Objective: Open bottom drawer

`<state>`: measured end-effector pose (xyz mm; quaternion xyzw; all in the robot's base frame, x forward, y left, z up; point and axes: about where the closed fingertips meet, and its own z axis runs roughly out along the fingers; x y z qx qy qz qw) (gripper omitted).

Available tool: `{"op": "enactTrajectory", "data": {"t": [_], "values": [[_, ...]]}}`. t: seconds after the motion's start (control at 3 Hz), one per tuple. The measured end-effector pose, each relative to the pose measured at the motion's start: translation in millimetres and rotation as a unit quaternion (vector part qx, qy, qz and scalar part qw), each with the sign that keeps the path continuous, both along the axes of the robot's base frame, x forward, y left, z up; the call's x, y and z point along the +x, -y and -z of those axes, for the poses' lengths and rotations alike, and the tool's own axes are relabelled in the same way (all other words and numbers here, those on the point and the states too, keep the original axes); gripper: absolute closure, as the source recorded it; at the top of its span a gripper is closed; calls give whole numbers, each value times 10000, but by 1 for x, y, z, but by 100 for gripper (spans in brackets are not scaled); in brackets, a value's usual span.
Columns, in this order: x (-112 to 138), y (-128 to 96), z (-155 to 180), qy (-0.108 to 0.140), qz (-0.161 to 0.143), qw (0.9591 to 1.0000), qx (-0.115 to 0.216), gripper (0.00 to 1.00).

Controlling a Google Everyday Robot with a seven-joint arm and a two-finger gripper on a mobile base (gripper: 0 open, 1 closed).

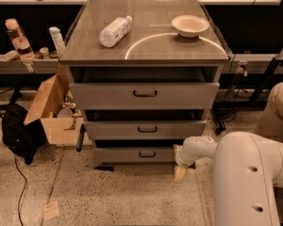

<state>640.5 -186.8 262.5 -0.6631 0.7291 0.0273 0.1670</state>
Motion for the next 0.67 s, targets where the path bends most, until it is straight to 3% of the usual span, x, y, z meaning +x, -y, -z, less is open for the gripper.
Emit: {"op": "enactTrajectory", "data": {"t": [0.33, 0.67], "values": [[9, -11, 2, 179, -106, 9998, -76, 0], [20, -13, 2, 199, -149, 9996, -145, 0]]}}
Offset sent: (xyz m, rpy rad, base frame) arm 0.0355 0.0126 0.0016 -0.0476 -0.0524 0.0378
